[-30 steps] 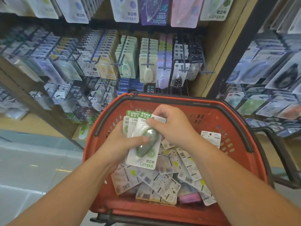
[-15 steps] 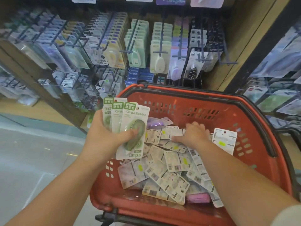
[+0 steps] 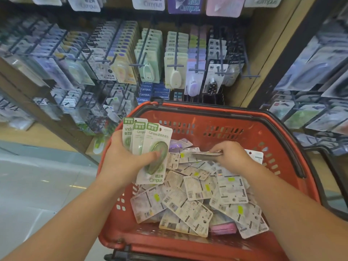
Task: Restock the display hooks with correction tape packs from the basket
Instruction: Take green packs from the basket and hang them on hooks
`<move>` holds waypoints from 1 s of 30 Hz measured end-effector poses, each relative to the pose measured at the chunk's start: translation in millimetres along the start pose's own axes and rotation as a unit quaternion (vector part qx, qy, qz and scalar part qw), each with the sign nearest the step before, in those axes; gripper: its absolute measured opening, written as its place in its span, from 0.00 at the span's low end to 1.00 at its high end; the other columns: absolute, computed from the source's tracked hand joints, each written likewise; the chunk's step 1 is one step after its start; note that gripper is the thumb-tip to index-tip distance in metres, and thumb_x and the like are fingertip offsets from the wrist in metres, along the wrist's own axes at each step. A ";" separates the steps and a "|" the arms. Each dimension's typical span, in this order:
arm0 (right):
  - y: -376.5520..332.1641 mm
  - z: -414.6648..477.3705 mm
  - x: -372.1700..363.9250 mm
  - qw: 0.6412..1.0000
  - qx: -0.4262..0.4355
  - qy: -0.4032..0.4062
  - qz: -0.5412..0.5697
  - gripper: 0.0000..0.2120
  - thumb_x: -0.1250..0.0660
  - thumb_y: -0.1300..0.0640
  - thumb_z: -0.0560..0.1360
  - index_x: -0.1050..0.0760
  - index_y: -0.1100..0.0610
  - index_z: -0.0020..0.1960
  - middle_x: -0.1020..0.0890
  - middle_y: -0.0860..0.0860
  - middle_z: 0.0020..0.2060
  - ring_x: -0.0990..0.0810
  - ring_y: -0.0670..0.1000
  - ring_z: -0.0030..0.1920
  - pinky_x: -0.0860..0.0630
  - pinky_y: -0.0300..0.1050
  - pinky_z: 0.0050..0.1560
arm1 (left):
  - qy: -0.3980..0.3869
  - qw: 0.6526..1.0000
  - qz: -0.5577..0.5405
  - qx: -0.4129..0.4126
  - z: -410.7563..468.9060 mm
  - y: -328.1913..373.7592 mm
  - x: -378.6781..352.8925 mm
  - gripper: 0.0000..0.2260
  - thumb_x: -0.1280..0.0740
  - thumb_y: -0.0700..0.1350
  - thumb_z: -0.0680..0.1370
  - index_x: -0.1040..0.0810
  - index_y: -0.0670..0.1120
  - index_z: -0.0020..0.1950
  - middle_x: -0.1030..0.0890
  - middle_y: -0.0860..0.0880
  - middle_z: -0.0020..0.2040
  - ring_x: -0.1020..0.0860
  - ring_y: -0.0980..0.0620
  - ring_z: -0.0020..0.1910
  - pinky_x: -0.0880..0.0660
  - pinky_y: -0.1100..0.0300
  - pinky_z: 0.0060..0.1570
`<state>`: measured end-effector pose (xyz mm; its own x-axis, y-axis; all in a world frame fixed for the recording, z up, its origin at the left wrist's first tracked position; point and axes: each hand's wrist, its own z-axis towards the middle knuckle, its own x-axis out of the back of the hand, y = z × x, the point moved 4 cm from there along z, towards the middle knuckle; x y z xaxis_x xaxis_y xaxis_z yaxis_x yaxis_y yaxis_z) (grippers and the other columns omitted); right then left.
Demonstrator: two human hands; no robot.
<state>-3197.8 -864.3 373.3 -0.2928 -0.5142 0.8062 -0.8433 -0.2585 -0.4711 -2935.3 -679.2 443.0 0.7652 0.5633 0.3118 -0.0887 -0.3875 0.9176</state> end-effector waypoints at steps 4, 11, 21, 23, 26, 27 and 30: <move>-19.2 -19.1 28.3 0.987 0.047 0.054 0.141 0.12 0.27 0.54 0.78 0.19 0.53 0.36 0.20 0.51 0.30 0.25 0.44 0.29 0.31 0.37 0.32 | -0.007 1.000 0.013 -0.006 0.8 9.5 -14.1 0.39 0.17 0.56 0.50 0.27 0.61 0.58 0.14 0.58 0.53 0.15 0.56 0.53 0.18 0.44 0.59; -66.2 -65.3 58.0 0.903 0.090 0.042 0.419 0.06 0.32 0.58 0.82 0.16 0.55 0.52 0.12 0.51 0.47 0.13 0.53 0.48 0.18 0.53 0.51 | -0.045 0.999 -0.006 -0.025 -13.6 26.3 -43.0 0.39 0.16 0.57 0.52 0.27 0.60 0.60 0.14 0.57 0.54 0.14 0.54 0.53 0.17 0.43 0.56; -102.9 -77.3 58.4 0.848 0.060 0.101 0.517 0.12 0.28 0.51 0.77 0.22 0.44 0.60 0.14 0.42 0.51 0.16 0.44 0.54 0.21 0.51 0.60 | -0.022 0.992 -0.124 -0.015 -23.7 42.6 -56.3 0.42 0.13 0.49 0.56 0.24 0.52 0.68 0.13 0.50 0.58 0.13 0.47 0.56 0.18 0.38 0.57; -108.2 -73.5 57.4 0.877 0.080 0.058 0.470 0.26 0.25 0.57 0.66 0.26 0.46 0.62 0.14 0.45 0.51 0.15 0.47 0.53 0.19 0.56 0.59 | -0.009 0.991 -0.129 -0.029 -22.0 43.6 -49.7 0.40 0.14 0.49 0.56 0.23 0.51 0.67 0.13 0.49 0.58 0.13 0.45 0.56 0.18 0.37 0.58; -121.5 -69.4 61.9 0.881 0.124 0.027 0.455 0.26 0.29 0.66 0.64 0.23 0.50 0.60 0.13 0.49 0.49 0.14 0.51 0.51 0.17 0.56 0.57 | 0.012 0.987 -0.148 -0.055 -20.3 50.5 -32.8 0.36 0.17 0.45 0.58 0.22 0.48 0.65 0.13 0.48 0.57 0.13 0.46 0.55 0.18 0.37 0.57; -126.9 -68.3 63.6 0.873 0.136 0.025 0.468 0.23 0.30 0.70 0.67 0.21 0.52 0.59 0.12 0.50 0.49 0.13 0.52 0.51 0.17 0.56 0.55 | 0.015 0.986 -0.154 -0.063 -19.3 53.4 -25.5 0.36 0.17 0.45 0.58 0.23 0.47 0.65 0.13 0.47 0.57 0.13 0.45 0.55 0.18 0.36 0.57; -152.0 -67.6 67.8 0.842 0.171 0.017 0.512 0.18 0.31 0.73 0.75 0.19 0.55 0.58 0.12 0.53 0.51 0.13 0.55 0.52 0.16 0.52 0.51 | 0.033 0.979 -0.186 -0.082 -14.0 65.1 4.1 0.41 0.17 0.49 0.57 0.25 0.47 0.68 0.13 0.46 0.59 0.14 0.43 0.57 0.19 0.34 0.58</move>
<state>-3119.9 -804.6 523.8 -0.8044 -0.5890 -0.0777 0.0357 0.0827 -0.9959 -2946.9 -691.9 507.5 0.7216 0.6911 -0.0412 0.0826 -0.0269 0.9962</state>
